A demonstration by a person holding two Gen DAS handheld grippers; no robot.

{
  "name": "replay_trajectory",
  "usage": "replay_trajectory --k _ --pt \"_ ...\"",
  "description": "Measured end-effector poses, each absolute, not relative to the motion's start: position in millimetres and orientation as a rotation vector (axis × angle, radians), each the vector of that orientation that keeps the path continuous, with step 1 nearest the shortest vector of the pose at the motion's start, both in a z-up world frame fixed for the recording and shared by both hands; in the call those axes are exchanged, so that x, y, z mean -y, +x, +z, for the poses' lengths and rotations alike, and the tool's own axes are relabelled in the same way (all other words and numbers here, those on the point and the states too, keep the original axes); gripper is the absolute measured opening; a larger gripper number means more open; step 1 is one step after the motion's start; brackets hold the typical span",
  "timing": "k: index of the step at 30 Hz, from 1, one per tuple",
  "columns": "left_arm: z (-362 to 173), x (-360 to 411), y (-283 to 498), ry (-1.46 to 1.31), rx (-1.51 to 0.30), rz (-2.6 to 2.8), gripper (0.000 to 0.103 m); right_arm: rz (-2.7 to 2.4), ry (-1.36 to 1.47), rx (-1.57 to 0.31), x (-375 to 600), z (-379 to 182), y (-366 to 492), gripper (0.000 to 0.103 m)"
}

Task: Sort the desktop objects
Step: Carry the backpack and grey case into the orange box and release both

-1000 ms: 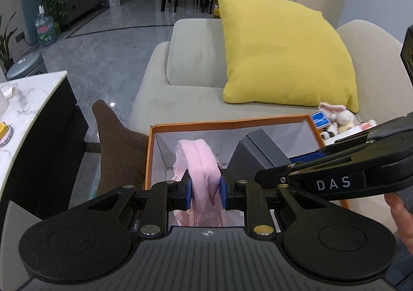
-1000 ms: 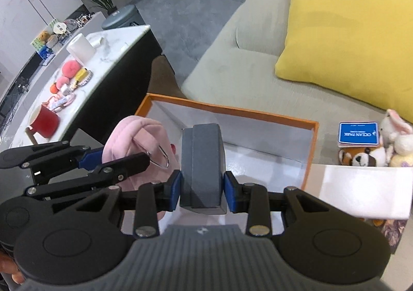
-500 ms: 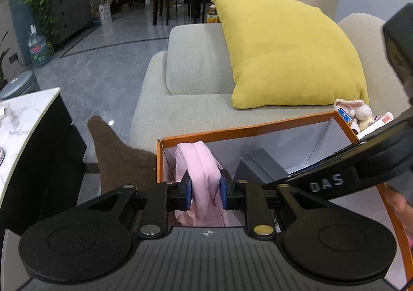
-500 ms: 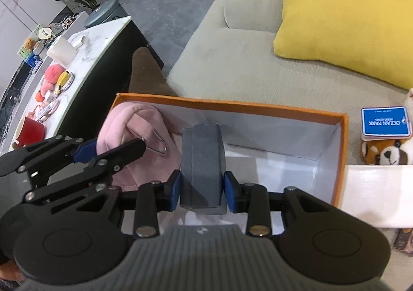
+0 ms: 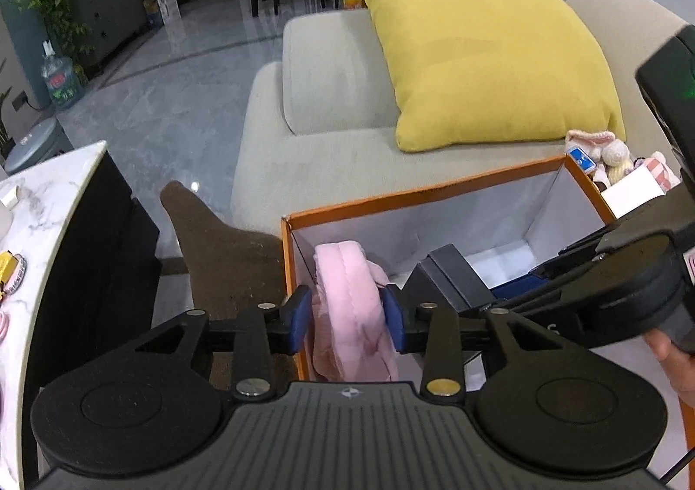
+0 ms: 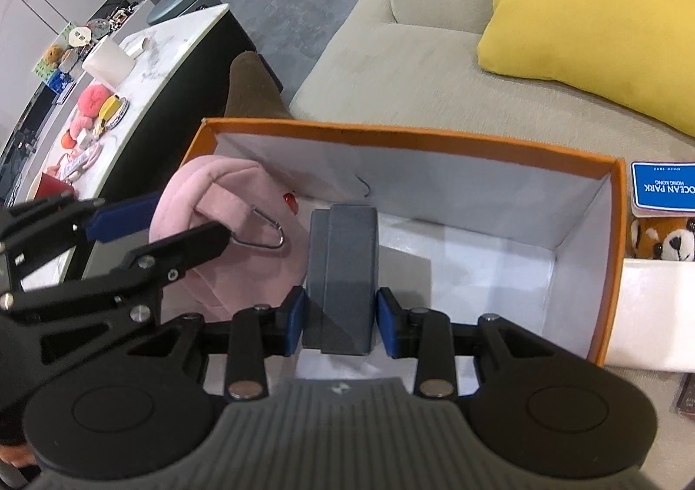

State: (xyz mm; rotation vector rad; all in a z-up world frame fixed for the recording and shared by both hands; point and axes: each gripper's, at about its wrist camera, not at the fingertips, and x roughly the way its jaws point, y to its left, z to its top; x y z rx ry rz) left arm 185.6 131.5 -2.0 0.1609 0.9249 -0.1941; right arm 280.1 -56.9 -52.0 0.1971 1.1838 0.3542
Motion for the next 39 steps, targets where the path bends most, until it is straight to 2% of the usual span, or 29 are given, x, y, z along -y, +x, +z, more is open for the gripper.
replay_trajectory --k 4,7,9,16,23,31,32,33,35,39 --pt "4 -133 186 0.139 -0.946 -0.202 0.041 0.367 0.197 -1.198 57 -53 278 0.037" --pt "6 -131 185 0.136 -0.919 -0.209 0.027 0.367 0.203 -1.194 59 -54 276 0.037" --pt "4 -127 184 0.147 -0.882 -0.197 0.025 0.366 0.212 -1.181 60 -53 277 0.037" --pt "5 -119 183 0.171 -0.793 -0.193 0.022 0.339 0.237 -1.137 64 -49 280 0.036" --pt "-7 -134 178 0.150 -0.803 -0.172 0.023 0.328 0.281 -1.106 56 -56 284 0.037" --pt "-4 -152 181 0.005 -0.830 -0.182 0.024 0.402 0.295 -1.123 54 -60 281 0.043" --pt "-4 -154 181 -0.013 -0.834 -0.183 0.024 0.410 0.285 -1.119 54 -59 280 0.045" --pt "-4 -157 181 -0.031 -0.838 -0.185 0.024 0.422 0.272 -1.114 54 -58 278 0.056" --pt "-3 -160 180 -0.055 -0.842 -0.188 0.024 0.458 0.249 -1.099 51 -55 272 0.066" --pt "4 -161 171 -0.055 -0.828 -0.188 0.025 0.519 0.123 -1.077 33 -50 261 0.068"
